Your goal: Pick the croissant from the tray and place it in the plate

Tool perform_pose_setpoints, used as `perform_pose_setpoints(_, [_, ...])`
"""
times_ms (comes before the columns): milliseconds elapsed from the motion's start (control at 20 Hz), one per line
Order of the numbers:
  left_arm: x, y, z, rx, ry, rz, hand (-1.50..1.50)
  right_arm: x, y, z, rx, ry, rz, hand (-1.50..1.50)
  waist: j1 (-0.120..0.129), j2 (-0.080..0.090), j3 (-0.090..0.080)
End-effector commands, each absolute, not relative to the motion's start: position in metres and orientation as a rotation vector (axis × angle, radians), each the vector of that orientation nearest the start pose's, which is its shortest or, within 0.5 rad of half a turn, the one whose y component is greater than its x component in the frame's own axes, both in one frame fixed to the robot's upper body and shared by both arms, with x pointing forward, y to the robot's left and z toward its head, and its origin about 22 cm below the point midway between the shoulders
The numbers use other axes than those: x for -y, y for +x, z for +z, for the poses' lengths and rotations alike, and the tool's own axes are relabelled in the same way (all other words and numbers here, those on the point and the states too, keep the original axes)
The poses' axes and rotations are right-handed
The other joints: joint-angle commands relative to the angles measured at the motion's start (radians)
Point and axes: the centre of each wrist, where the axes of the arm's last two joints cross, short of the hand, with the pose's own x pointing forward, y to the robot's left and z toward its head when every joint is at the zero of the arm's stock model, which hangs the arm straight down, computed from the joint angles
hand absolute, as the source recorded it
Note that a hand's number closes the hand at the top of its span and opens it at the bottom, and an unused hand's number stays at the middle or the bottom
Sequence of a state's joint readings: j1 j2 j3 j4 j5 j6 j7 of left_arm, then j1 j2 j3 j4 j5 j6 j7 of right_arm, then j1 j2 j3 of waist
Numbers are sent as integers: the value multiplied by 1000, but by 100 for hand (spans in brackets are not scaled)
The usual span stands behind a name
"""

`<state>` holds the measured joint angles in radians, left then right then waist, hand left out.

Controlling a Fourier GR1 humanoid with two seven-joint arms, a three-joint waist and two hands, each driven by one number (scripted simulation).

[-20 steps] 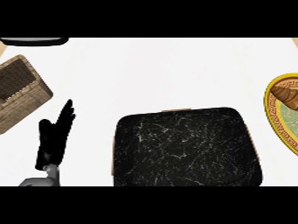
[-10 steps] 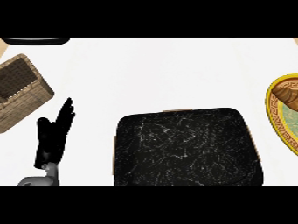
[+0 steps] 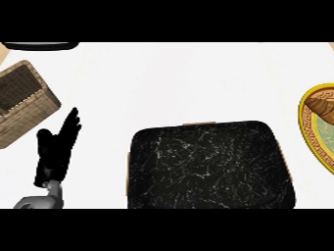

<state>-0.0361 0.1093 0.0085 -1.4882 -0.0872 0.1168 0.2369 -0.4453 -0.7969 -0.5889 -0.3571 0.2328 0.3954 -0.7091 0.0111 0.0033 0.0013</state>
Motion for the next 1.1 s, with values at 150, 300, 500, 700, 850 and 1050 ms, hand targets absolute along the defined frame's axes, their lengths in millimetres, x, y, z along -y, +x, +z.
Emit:
perform_pose_setpoints(150, [-251, 242, 6, 1270, 256, -59, 0, 559, 238, 40, 1597, -514, 140, -150, 0, -1, 0])
perform_pose_setpoints(300, [-257, 244, -11, 1287, 231, -50, 0, 559, 241, 43, 1586, -539, 150, -150, 1, 0, 0])
perform_pose_setpoints(500, [-244, 257, -19, 1287, 235, -53, 0, 565, 226, 32, 1579, -585, 129, -150, 8, 5, 2])
perform_pose_setpoints(700, [-240, 258, -8, 1301, 224, -39, 0, 569, 217, 29, 1547, -606, 126, -150, 13, 6, 3])
perform_pose_setpoints(850, [-239, 250, -2, 1303, 212, -55, 0, 585, 200, 41, 1569, -632, 109, -150, 14, 5, 4])
perform_pose_setpoints(1050, [-237, 250, -13, 1291, 216, -43, 0, 590, 184, 36, 1528, -654, 104, -150, 13, 7, 4])
